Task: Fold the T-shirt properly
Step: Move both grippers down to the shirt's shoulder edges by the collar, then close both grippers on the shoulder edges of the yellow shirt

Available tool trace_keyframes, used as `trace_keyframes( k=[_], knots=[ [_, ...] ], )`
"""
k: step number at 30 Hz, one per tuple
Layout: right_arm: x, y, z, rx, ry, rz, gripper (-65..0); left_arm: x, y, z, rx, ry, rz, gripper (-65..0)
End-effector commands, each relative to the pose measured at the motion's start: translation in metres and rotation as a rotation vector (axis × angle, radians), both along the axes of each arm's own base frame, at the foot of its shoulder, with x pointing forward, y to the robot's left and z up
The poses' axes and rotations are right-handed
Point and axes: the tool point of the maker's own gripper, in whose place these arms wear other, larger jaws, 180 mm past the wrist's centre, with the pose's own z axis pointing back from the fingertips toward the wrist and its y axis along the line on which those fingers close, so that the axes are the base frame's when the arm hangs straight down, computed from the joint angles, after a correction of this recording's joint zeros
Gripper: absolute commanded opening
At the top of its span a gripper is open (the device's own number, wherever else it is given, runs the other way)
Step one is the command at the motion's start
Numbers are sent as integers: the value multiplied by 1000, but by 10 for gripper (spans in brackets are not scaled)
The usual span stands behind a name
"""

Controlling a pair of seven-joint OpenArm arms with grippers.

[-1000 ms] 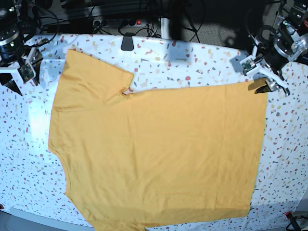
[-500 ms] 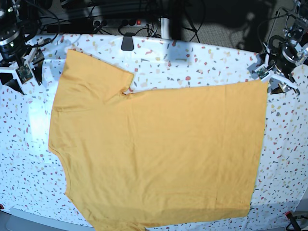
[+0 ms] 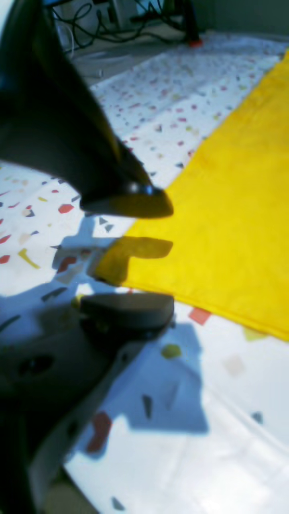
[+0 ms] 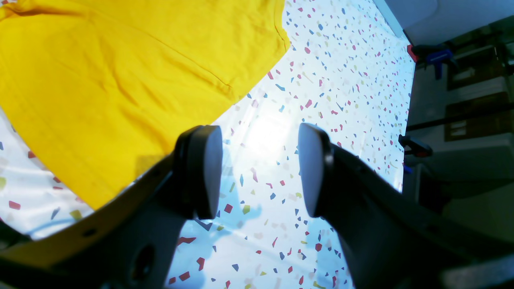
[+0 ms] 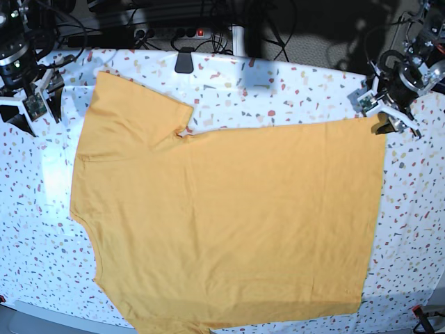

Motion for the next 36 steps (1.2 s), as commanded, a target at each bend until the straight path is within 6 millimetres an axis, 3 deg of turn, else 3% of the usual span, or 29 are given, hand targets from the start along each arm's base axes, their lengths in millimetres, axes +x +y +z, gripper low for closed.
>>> trace_keyframes(
  k=[1,5,7,11,16,17,19,21,26,32,36],
  knots=[
    [2,7,5,1,-5,41,-344,5,5,7,29,-24,-15,-430],
    [-28,48,-31,15,223,301,-344,5,7,7,59,-29,-28,-570],
    [-39,59,-41,-7,276,379,-344,5,6,7,54,-32,-32,-650],
    [-47,65,-55,-94,311,426,-344,5,4,8,46,-36,-39,-650],
    [-51,85,-64,-57,318,471,-344,4,9,5,64,-23,-23,-650],
    [-51,90,-64,-49,317,481,-344,3,11,4,76,-16,-12,-634],
    [-50,97,-66,-36,314,498,-344,3,15,3,93,-8,3,-452],
    [-48,103,-66,-27,308,512,-344,3,15,3,93,-9,2,-356],
    [-47,113,-66,-11,301,534,-344,-2,15,0,92,5,0,-354],
    [-44,113,-65,-14,293,534,-344,-34,18,-17,101,107,-42,-358],
    [-42,114,-64,-11,286,535,-344,-29,11,-12,74,83,-68,-359]
  ],
)
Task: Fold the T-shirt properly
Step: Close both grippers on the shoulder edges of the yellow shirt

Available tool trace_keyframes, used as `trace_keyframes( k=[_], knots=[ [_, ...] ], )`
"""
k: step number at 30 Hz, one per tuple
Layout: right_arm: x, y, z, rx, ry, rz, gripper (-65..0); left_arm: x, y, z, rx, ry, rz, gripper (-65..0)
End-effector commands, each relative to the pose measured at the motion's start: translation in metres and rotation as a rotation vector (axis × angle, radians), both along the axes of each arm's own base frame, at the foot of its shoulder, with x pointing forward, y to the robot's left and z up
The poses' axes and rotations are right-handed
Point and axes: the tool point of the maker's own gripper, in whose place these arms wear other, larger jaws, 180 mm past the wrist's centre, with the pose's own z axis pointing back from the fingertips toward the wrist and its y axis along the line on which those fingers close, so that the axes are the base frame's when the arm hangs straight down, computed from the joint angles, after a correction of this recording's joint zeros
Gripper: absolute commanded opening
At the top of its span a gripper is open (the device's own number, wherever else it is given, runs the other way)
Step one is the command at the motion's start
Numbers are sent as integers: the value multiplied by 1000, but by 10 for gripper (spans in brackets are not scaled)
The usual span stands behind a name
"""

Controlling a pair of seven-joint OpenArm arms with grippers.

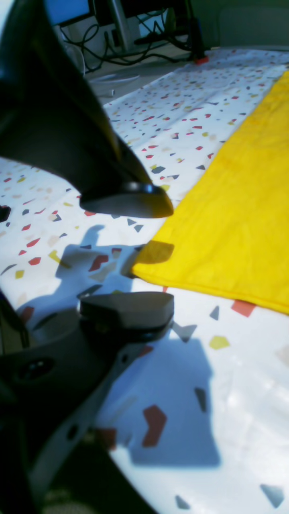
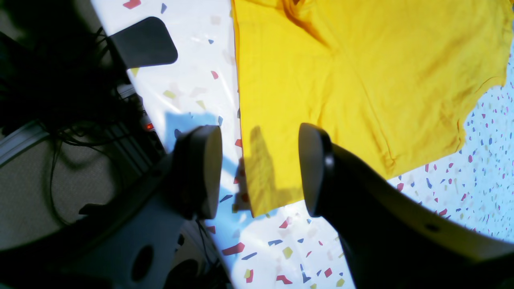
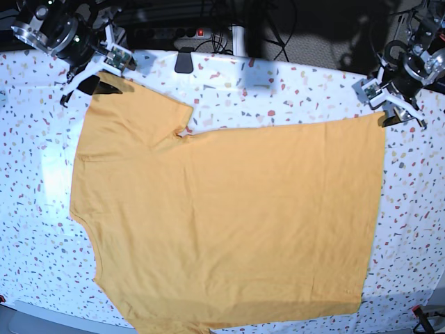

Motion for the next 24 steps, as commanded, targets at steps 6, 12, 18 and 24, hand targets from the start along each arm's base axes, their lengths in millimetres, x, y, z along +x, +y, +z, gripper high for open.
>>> trace_keyframes(
  k=[6,12,18,24],
  knots=[
    [10,2,10,11,-45,6,-344,25,-4,16,-29,-64,-35,-361],
    [10,2,10,11,-45,6,-344,34,19,-5,-17,-35,40,-378],
    [10,2,10,11,-45,6,-344,33,31,-15,-26,-17,58,-559],
    [9,5,9,30,-45,-12,-344,34,28,-13,-31,-23,52,-650]
  ],
)
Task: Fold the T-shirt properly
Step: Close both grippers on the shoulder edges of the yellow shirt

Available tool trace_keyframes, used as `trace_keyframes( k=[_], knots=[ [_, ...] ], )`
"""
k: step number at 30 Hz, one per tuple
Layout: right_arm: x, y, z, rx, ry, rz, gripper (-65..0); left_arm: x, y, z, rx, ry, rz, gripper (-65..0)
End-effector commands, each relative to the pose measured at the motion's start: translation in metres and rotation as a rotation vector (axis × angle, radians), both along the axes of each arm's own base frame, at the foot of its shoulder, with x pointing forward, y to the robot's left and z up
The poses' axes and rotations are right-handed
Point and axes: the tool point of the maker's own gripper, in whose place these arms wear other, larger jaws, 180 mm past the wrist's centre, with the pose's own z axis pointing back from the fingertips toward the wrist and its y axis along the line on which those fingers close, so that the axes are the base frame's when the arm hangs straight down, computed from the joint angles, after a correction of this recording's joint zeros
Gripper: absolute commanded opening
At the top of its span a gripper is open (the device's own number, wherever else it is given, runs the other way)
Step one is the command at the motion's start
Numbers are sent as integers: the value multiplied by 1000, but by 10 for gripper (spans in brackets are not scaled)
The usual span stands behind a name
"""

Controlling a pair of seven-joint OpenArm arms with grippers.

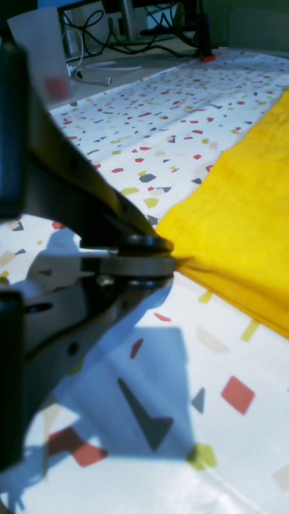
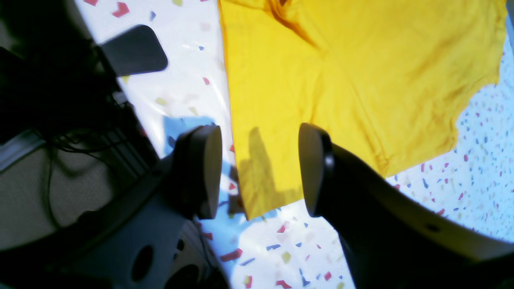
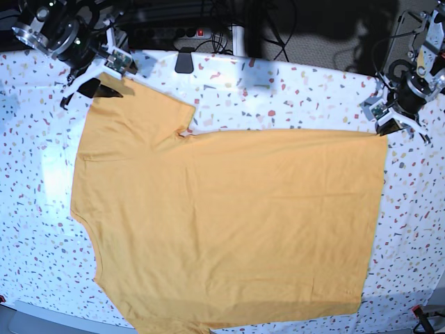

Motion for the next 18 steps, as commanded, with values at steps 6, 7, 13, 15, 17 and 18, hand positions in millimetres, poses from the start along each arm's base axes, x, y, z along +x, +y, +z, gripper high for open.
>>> trace_keyframes(
  k=[6,7,13,15,17,18],
  knots=[
    [19,-6,8,-11,-54,-28,-344,3,3,7,27,-4,-17,-650],
    [21,-12,4,-37,-44,-47,-344,5,1,10,25,-10,-22,-650],
    [20,-39,-15,-124,21,-120,-344,12,-12,23,8,-51,-50,-650],
    [18,-44,-23,-125,41,-130,-344,14,-16,27,3,-62,-58,-650],
    [15,-50,-30,-132,59,-140,-344,16,-19,30,0,-72,-65,-650],
    [14,-51,-33,-129,66,-142,-344,16,-20,31,-1,-75,-67,-650]
  ],
)
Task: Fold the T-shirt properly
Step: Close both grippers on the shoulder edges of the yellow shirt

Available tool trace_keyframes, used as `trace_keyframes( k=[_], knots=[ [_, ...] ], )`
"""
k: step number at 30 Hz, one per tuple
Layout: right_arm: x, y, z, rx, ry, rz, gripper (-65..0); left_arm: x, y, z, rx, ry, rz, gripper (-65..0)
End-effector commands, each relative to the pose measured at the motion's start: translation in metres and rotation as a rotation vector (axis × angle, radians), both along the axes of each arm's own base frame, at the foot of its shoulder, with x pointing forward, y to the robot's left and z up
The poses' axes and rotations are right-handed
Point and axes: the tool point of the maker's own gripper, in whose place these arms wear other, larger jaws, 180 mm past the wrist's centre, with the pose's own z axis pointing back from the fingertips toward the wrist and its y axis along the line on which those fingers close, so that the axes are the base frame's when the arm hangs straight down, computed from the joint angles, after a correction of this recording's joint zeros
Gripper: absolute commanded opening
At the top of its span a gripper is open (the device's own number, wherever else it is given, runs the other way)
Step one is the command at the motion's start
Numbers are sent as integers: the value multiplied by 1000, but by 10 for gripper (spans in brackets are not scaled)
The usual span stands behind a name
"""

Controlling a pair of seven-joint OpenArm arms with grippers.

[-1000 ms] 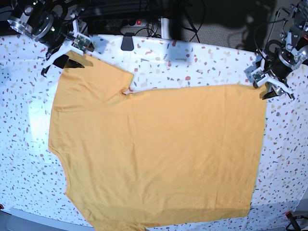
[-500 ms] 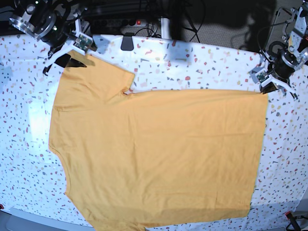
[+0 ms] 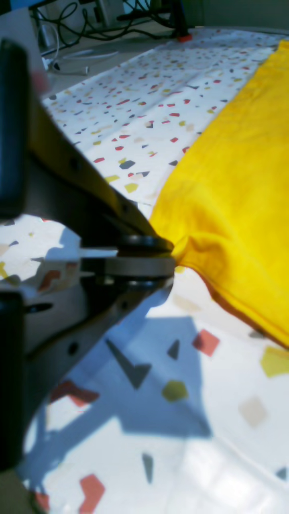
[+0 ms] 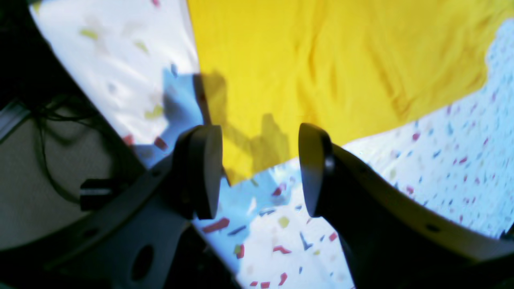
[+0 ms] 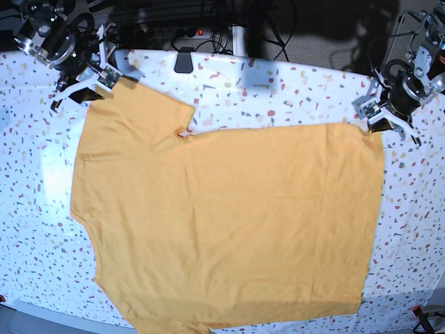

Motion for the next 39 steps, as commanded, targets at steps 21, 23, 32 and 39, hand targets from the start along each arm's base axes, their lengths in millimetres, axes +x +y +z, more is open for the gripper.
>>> trace_keyframes(
  k=[21,23,32,39],
  knots=[
    [15,-27,-16,-128,-89,144,-344,7,1,10,5,-32,-14,-650],
    [21,-23,-13,-114,-109,154,-345,7,1,10,6,-32,-13,-650],
    [15,-10,-20,-100,-84,182,-345,7,1,10,5,-32,-13,-650],
    [9,-7,-29,-177,-68,252,-350,7,1,10,5,-32,-14,-650]
  ],
)
